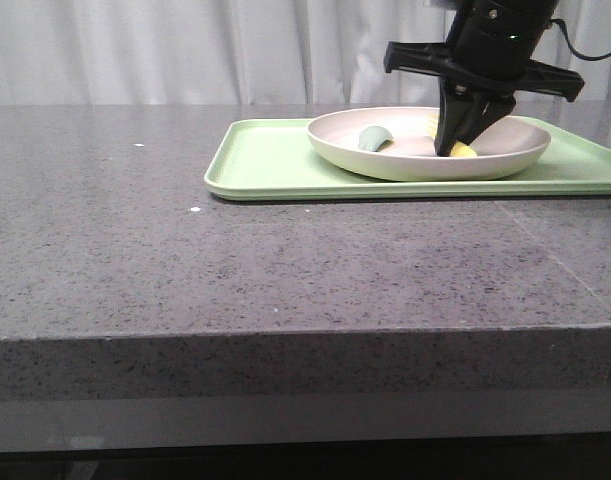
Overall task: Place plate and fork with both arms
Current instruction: 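Lift the fork with the right gripper and set it on the tray beside the plate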
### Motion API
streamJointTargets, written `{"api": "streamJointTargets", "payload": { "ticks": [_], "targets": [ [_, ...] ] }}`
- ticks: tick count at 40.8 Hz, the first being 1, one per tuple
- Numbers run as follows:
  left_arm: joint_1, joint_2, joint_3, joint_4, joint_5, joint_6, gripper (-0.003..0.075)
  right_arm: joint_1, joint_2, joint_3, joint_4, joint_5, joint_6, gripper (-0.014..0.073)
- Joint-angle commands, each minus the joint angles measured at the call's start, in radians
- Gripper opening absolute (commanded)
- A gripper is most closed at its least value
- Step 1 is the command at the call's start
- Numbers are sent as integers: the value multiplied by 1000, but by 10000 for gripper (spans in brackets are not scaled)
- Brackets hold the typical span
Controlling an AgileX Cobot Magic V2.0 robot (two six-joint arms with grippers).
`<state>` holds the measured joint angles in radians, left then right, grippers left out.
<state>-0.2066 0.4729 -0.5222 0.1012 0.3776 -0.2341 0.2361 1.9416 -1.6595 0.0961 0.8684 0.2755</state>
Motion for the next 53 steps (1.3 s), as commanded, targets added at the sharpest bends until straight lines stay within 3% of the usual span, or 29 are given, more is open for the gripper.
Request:
{"api": "streamJointTargets", "payload": {
  "ticks": [1,9,21,31,49,53],
  "targets": [
    [1,2,-29,2,-81,1,-18,-17,-79,-32,-4,-24,-4,6],
    [1,2,-29,2,-81,1,-18,-46,-144,-32,-27,-32,-5,5],
    [1,2,-29,2,-81,1,-18,-126,-183,-32,-204,6,-5,5],
    [1,2,-29,2,-81,1,-18,-189,-126,-32,-206,16,-6,5],
    [1,2,-29,2,-81,1,-18,-191,-56,-32,-204,-19,-68,9],
    [1,2,-29,2,-81,1,-18,-191,-45,-32,-204,-18,-72,58]
  ]
}}
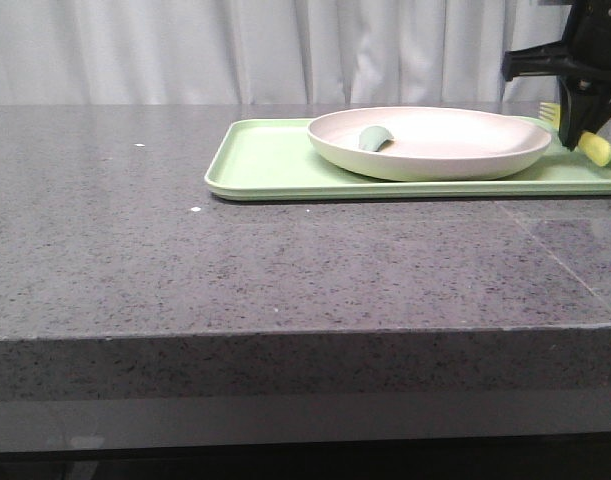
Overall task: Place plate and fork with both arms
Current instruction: 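Lift the fork with the right gripper and set it on the tray beside the plate, then open the right gripper and raise it away from the fork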
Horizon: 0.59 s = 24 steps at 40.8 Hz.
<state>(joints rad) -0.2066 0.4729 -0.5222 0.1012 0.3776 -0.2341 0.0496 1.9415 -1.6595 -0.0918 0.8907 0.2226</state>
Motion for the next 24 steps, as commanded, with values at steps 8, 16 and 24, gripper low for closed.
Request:
{"api": "streamJointTargets", "payload": {
  "ticks": [8,16,24],
  "targets": [
    [1,2,-29,2,-81,1,-18,-4,-49,-32,-16,-42,-20,263],
    [1,2,-29,2,-81,1,-18,-4,-101,-36,-16,-39,-20,330],
    [1,2,-29,2,-81,1,-18,-4,-206,-98,-13,50,-20,308]
  ]
}}
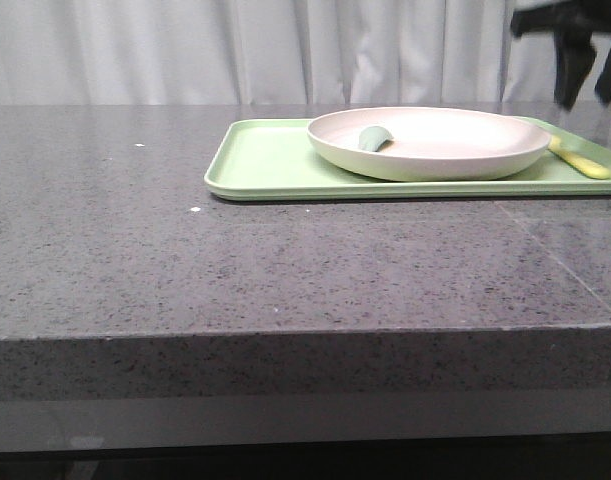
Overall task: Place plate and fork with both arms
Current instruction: 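Open the right gripper and raise it away from the fork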
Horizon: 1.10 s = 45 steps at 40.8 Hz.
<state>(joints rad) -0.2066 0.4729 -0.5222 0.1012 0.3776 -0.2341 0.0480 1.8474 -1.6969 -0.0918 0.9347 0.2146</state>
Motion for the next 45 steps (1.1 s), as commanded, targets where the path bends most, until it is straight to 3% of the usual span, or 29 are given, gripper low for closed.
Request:
{"api": "streamJointTargets", "payload": {
  "ticks": [1,10,14,21,31,45],
  "targets": [
    [1,2,-29,2,-81,1,-18,-3,-124,-66,-13,18,-12,286],
    [1,2,-29,2,-81,1,-18,-3,-242,-69,14,63,-12,1],
    [1,2,-29,2,-81,1,-18,-2,-293,-56,16,77,-20,-75],
    [1,2,-29,2,-81,1,-18,51,-473,119,16,35,-49,-67],
    [1,2,-29,2,-81,1,-18,142,-795,533,16,-203,-72,-67],
    [1,2,-29,2,-81,1,-18,148,-1307,1070,-2,-487,-74,-67]
  ]
}}
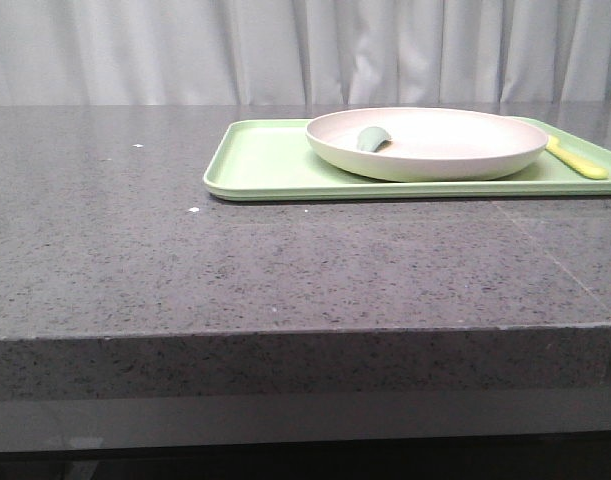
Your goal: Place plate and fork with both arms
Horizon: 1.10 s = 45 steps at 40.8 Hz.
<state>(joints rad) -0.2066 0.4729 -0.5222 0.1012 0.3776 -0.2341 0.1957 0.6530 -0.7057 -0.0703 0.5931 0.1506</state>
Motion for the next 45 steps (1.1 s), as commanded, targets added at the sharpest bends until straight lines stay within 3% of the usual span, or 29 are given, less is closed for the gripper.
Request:
{"api": "streamJointTargets", "payload": {
  "ticks": [1,14,45],
  "targets": [
    [1,2,-29,2,-81,1,-18,0,-145,105,-26,-160,-10,-67],
    [1,2,-29,2,-81,1,-18,0,-486,288,-31,-192,-10,-67],
    [1,2,-29,2,-81,1,-18,0,-499,288,-31,-221,-10,-67]
  ]
}}
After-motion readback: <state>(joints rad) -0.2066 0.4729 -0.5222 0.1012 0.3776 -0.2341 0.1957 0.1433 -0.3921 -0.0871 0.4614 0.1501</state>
